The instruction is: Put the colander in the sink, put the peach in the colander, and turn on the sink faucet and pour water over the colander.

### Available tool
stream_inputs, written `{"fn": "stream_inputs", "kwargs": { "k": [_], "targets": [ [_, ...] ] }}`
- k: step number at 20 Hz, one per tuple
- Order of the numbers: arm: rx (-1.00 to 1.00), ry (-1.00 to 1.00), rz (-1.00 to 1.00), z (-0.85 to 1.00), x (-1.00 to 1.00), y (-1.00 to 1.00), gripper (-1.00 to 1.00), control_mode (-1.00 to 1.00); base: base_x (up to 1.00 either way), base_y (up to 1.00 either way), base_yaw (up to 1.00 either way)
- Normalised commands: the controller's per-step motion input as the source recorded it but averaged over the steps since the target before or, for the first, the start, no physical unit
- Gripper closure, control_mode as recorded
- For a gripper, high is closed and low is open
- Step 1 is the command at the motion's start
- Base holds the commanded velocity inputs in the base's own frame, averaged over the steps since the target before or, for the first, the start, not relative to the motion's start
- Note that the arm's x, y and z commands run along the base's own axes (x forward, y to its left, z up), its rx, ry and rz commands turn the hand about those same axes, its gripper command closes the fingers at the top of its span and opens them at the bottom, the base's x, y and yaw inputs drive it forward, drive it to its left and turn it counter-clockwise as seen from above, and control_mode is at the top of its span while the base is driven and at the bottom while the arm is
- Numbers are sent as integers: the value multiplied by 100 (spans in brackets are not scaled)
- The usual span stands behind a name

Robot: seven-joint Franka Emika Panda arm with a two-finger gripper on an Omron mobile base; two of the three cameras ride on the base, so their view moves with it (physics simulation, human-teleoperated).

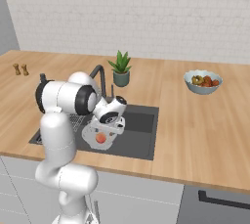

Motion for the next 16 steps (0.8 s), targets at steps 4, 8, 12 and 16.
{"fn": "stream_inputs", "kwargs": {
  "k": [4, 8, 12, 16],
  "targets": [
    [0, 0, 0, 25, -3, 0, -100, -100, 0, 0, 0],
    [0, -9, 0, 47, -34, -21, -100, -100, 0, 0, 0],
    [-3, -22, 1, 43, -56, -22, -100, -100, 0, 0, 0],
    [-12, -34, 15, 52, -40, -6, -100, -100, 0, 0, 0]
  ]
}}
